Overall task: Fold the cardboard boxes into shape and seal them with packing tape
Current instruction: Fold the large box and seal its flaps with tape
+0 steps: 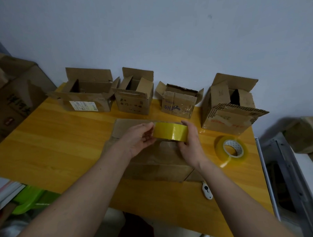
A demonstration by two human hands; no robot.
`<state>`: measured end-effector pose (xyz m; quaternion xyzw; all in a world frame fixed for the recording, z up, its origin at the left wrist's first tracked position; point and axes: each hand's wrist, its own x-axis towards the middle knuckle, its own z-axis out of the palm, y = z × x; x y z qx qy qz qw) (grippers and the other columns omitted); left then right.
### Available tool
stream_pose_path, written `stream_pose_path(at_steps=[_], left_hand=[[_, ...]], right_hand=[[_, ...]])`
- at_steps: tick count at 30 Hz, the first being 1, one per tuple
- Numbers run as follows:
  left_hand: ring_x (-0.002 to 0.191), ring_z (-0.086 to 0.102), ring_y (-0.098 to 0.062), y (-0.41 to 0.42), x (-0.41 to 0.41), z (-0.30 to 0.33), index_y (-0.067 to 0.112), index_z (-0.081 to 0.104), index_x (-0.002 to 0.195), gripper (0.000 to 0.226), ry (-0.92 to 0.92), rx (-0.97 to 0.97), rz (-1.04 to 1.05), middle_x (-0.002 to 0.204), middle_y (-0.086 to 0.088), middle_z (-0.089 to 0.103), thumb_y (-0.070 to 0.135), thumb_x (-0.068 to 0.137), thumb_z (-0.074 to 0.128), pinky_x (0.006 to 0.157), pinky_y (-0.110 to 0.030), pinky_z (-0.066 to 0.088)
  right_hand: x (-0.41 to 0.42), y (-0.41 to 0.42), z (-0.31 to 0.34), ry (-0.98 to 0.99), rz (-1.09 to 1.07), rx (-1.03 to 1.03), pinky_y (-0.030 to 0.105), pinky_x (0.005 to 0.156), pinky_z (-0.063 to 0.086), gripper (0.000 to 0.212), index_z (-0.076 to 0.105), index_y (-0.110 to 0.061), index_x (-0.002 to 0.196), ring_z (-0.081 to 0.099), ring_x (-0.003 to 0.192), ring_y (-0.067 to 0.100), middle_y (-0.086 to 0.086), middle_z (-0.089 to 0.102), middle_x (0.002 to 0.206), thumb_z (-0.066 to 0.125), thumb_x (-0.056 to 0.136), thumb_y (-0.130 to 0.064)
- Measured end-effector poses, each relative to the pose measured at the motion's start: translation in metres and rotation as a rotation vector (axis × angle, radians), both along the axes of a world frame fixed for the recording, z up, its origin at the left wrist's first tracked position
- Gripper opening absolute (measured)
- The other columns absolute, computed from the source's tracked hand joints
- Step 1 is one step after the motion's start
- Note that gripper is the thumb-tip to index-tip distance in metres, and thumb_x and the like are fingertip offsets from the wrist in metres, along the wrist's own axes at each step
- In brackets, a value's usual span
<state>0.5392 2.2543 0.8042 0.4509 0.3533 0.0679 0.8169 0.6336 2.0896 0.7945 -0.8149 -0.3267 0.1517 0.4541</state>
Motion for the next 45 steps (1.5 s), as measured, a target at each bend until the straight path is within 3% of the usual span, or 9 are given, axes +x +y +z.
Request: stream_pose_path(at_steps=[6,10,16,18,24,30,37,42,45], left_hand=[[0.083,0.06,-0.019,-0.001,0.001,-0.002,0.011,0.058,0.09,0.011,-0.006,0.174,-0.021,0.086,-0.006,0.06,0.014,0.097,0.051,0.073,-0.033,0.055],[0.077,0.059,-0.018,-0.003,0.003,0.0,0.016,0.052,0.09,0.016,0.074,0.576,-0.091,0.086,-0.005,0.055,0.019,0.102,0.041,0.078,-0.041,0.057],[0.067,0.051,-0.014,-0.01,-0.001,-0.002,0.015,0.041,0.092,0.011,0.155,1.289,-0.132,0.078,0.0,0.051,0.018,0.102,0.036,0.057,-0.027,0.045],[0.07,0.052,-0.015,-0.012,0.0,-0.006,0.015,0.04,0.094,0.01,0.178,1.193,-0.095,0.082,-0.002,0.05,0.018,0.102,0.036,0.057,-0.026,0.045],[0.077,0.056,-0.016,-0.013,-0.008,-0.007,0.011,0.054,0.097,0.018,0.047,0.34,-0.04,0.086,-0.005,0.052,0.027,0.099,0.047,0.089,-0.042,0.053],[0.099,0.06,-0.02,-0.013,-0.009,-0.017,0.009,0.057,0.092,0.008,0.017,0.373,0.058,0.102,-0.007,0.06,0.015,0.096,0.053,0.095,-0.035,0.05],[0.093,0.066,-0.02,-0.012,-0.011,-0.027,0.009,0.054,0.09,0.009,-0.042,0.164,0.194,0.097,-0.013,0.065,0.014,0.098,0.051,0.081,-0.031,0.057],[0.082,0.067,-0.018,-0.007,-0.02,-0.034,0.011,0.05,0.087,0.012,-0.059,0.087,0.22,0.088,-0.008,0.066,0.015,0.099,0.05,0.076,-0.029,0.057],[0.083,0.066,-0.018,-0.006,-0.023,-0.035,0.011,0.048,0.087,0.013,-0.088,0.025,0.268,0.088,-0.009,0.064,0.012,0.099,0.048,0.076,-0.029,0.058]], right_hand=[[-0.001,-0.001,0.0,-0.009,-0.003,0.008,0.021,0.096,0.028,0.067,0.029,-0.016,0.141,0.034,0.118,0.008,0.005,0.034,0.135,0.056,0.084,0.008],[-0.001,0.001,0.002,-0.035,-0.013,-0.009,0.023,0.1,0.028,0.067,0.027,-0.016,0.143,0.034,0.123,0.014,0.005,0.032,0.136,0.056,0.086,0.006],[-0.006,0.006,0.005,-0.099,-0.07,-0.031,0.033,0.109,0.031,0.076,0.024,-0.018,0.145,0.034,0.129,0.021,0.007,0.031,0.138,0.058,0.083,0.009],[-0.008,0.009,0.005,-0.11,-0.084,-0.041,0.032,0.108,0.031,0.081,0.023,-0.019,0.147,0.034,0.127,0.021,0.007,0.03,0.138,0.06,0.082,0.011],[-0.009,0.01,0.004,-0.08,-0.107,-0.001,0.035,0.112,0.029,0.081,0.022,-0.018,0.148,0.033,0.131,0.022,0.008,0.032,0.137,0.059,0.081,0.011],[-0.009,0.015,0.0,-0.051,-0.221,0.07,0.026,0.106,0.028,0.078,0.022,-0.018,0.148,0.032,0.125,0.01,0.005,0.034,0.137,0.061,0.084,0.004],[-0.013,0.036,-0.005,0.239,-0.443,0.205,0.03,0.097,0.043,0.063,0.036,-0.019,0.141,0.046,0.119,0.013,0.002,0.05,0.133,0.067,0.087,-0.027],[-0.023,0.052,-0.01,0.249,-0.519,0.229,0.043,0.099,0.045,0.056,0.044,-0.017,0.138,0.048,0.117,0.019,-0.005,0.049,0.117,0.063,0.086,-0.012],[-0.031,0.06,-0.015,0.303,-0.494,0.272,0.046,0.099,0.045,0.049,0.048,-0.014,0.134,0.049,0.117,0.023,0.006,0.054,0.123,0.059,0.087,-0.006]])
